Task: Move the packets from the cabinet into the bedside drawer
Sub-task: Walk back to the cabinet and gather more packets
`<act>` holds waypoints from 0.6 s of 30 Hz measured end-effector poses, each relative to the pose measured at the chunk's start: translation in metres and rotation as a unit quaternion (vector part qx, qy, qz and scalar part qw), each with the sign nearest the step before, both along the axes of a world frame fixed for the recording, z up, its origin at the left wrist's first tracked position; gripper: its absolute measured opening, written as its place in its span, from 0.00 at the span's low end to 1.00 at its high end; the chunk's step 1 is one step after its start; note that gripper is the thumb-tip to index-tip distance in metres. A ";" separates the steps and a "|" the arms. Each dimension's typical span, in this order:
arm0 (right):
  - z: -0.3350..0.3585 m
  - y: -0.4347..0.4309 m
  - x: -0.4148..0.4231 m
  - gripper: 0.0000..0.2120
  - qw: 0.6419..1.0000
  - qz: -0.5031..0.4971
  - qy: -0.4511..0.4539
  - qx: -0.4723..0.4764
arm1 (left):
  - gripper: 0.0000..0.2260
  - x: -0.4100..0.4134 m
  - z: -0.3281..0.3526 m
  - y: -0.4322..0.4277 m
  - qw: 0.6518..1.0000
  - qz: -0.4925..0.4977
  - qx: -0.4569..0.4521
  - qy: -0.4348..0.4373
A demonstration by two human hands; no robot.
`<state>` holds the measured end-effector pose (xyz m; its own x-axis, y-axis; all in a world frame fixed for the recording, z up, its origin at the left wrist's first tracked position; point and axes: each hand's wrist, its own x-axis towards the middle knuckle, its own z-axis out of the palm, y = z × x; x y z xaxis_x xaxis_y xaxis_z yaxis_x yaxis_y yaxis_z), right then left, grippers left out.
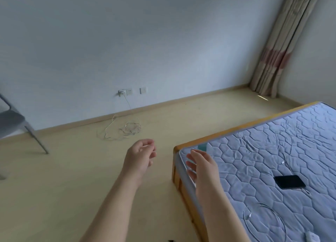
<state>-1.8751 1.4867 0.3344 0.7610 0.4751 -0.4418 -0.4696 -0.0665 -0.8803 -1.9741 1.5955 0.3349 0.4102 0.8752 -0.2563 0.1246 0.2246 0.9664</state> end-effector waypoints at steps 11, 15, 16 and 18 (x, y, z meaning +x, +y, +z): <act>0.025 0.246 0.140 0.07 0.996 0.077 -0.033 0.040 | 0.06 0.119 0.025 0.225 0.997 0.067 0.029 -0.014; 0.022 0.328 0.179 0.06 0.994 0.104 -0.028 0.029 | 0.05 0.153 0.025 0.301 0.996 0.087 0.017 -0.006; 0.019 0.348 0.188 0.06 0.993 0.108 -0.027 0.028 | 0.05 0.161 0.023 0.319 0.996 0.085 0.017 -0.004; 0.014 0.389 0.208 0.06 0.994 0.107 -0.023 0.028 | 0.05 0.178 0.019 0.356 0.997 0.072 0.017 0.001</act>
